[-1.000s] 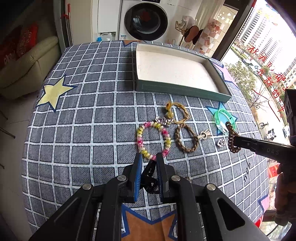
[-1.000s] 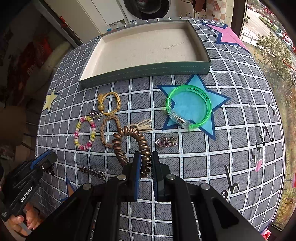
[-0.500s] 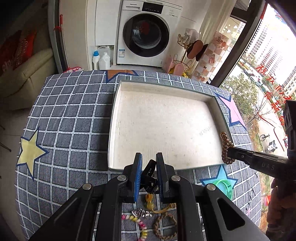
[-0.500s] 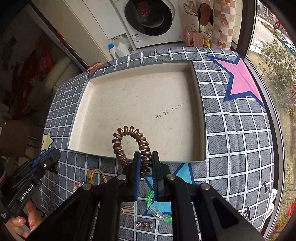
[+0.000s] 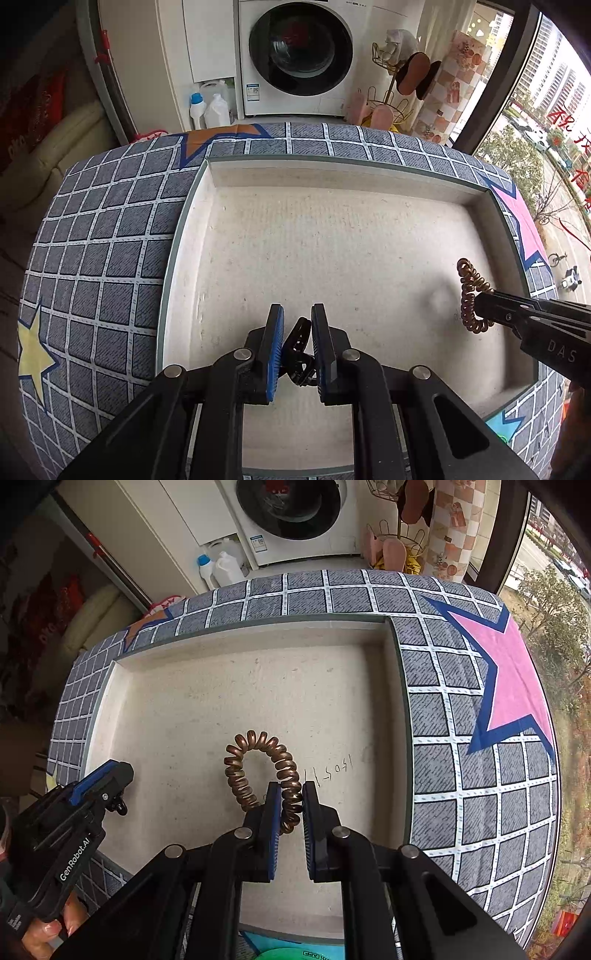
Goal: Organize jewelry
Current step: 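Carry the claw clip with the left tool while the right tool carries the coil tie into the tray, then open the left tool over the tray while the right tool releases the coil tie there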
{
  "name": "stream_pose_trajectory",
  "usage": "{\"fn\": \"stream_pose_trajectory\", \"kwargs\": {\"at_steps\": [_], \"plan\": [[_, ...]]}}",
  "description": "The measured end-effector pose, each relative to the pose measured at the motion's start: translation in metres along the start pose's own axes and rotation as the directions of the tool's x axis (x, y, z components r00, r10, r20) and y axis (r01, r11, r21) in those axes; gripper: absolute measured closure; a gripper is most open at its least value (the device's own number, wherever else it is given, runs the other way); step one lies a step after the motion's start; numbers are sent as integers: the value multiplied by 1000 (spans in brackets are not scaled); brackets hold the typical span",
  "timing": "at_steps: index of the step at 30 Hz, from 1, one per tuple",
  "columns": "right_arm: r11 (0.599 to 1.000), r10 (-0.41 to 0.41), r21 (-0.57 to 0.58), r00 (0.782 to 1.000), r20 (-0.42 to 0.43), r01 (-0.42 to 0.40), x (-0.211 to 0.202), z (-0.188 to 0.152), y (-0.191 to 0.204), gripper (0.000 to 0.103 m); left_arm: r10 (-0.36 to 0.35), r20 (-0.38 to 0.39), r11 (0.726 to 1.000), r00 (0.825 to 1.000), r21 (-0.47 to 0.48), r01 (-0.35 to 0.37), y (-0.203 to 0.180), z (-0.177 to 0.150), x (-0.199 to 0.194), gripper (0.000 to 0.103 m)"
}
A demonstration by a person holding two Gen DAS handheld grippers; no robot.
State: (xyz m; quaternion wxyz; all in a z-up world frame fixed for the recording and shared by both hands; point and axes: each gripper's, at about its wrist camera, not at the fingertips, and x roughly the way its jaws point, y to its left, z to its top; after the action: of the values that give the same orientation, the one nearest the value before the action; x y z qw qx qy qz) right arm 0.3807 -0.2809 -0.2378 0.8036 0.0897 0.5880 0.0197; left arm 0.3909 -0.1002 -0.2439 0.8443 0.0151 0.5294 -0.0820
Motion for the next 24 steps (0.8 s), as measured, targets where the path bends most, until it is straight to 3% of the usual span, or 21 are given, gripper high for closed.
{"fn": "stream_pose_trajectory", "kwargs": {"at_steps": [5,7,8,9,12,14,22,24], "plan": [[1000,-13,-9,1000,-11,13,10,-1,0,90,36,-14,999,999,18,-36,-2,-3,10,73],[1000,-22,-20,1000,-5,22,11,-2,2,90,73,-6,997,997,31,-73,-4,-3,10,44],[999,-24,-24,1000,-4,24,11,-2,2,90,96,-2,995,995,35,-96,-5,-3,10,12],[999,-27,-29,1000,-4,27,11,-2,3,90,120,20,992,993,34,-120,-5,-3,8,5],[999,-15,-30,1000,-5,15,9,-4,3,79,122,28,991,992,49,-124,-7,-3,4,5],[999,-20,-25,1000,0,20,7,-4,3,44,122,21,991,992,55,-123,-8,-2,3,5],[998,52,43,997,61,-54,-19,-6,-4,36,99,79,994,992,32,-102,-3,-8,-35,5],[996,69,59,994,81,-74,-28,-8,-4,33,95,88,995,992,32,-98,0,-14,-46,0]]}}
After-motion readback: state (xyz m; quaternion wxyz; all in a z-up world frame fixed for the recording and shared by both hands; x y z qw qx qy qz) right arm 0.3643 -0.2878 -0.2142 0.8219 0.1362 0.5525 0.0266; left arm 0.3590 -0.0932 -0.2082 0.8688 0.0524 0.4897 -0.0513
